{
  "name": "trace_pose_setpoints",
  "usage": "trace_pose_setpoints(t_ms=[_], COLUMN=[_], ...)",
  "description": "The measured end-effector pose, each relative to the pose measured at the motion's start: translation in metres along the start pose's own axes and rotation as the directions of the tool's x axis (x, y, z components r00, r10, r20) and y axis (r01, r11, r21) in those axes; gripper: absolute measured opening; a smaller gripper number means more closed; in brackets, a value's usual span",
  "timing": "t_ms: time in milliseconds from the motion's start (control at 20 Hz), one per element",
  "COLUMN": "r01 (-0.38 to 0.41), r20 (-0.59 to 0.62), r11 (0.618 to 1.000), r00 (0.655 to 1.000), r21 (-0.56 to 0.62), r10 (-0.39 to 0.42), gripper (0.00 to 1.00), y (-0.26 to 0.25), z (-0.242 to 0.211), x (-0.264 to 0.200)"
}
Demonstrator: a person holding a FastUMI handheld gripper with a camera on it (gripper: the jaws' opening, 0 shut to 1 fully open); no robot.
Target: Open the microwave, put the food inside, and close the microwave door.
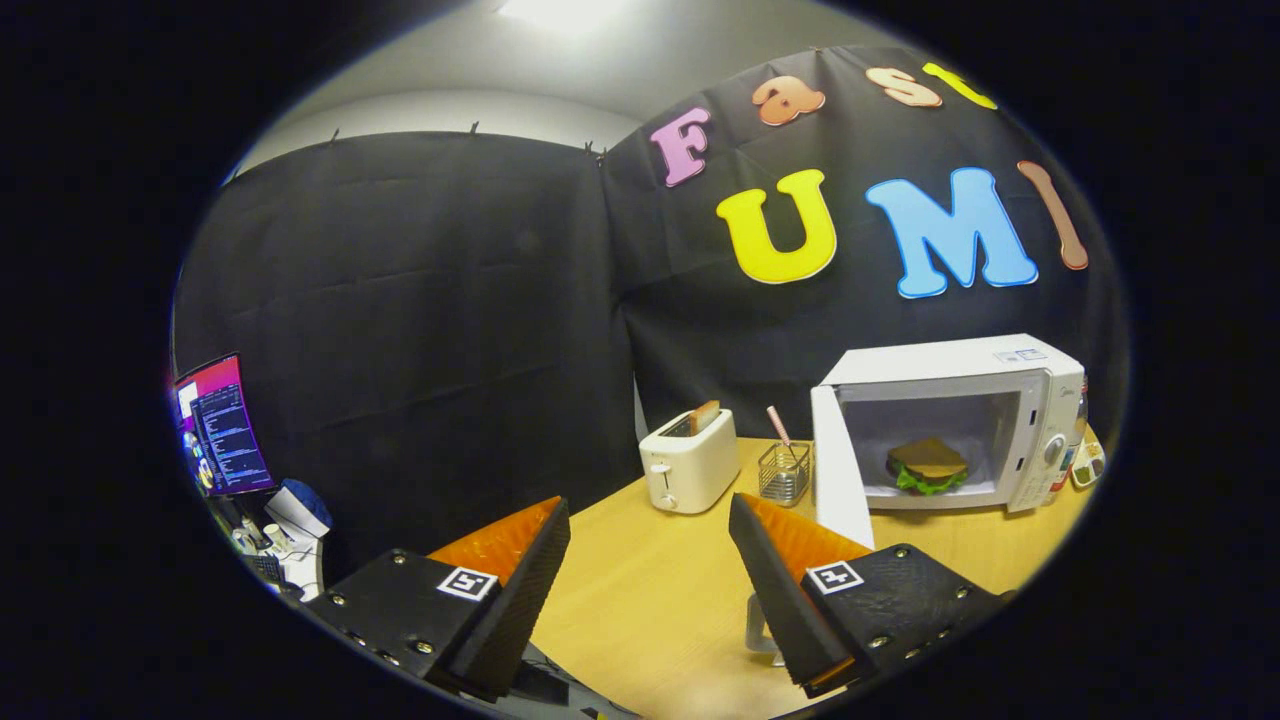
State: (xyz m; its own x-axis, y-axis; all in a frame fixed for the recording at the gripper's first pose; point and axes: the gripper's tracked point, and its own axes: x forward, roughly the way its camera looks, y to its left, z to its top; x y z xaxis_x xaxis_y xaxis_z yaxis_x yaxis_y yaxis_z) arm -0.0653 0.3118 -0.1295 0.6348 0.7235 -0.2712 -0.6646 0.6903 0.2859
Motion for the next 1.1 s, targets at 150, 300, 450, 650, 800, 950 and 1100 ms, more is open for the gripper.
trace_pose_setpoints(t_ms=[150,300,450,650,800,950,1100], r01=[-0.009,-0.002,0.025,0.109,0.153,0.189,0.232], r20=[-0.055,-0.101,-0.141,-0.175,-0.200,-0.208,-0.205], r11=[0.999,0.998,0.998,0.991,0.987,0.978,0.968], r00=[0.998,0.995,0.990,0.980,0.970,0.964,0.956], r21=[0.036,0.059,0.066,0.070,0.056,0.090,0.091], r10=[0.011,0.008,-0.015,-0.096,-0.139,-0.167,-0.210], gripper=[0.97,0.94,0.76,0.02,0.01,0.01,0.01], y=[-0.005,-0.011,-0.021,-0.046,-0.065,-0.087,-0.115], z=[-0.023,-0.042,-0.060,-0.076,-0.086,-0.087,-0.083], x=[0.009,0.013,0.019,0.017,0.016,0.010,0.002])
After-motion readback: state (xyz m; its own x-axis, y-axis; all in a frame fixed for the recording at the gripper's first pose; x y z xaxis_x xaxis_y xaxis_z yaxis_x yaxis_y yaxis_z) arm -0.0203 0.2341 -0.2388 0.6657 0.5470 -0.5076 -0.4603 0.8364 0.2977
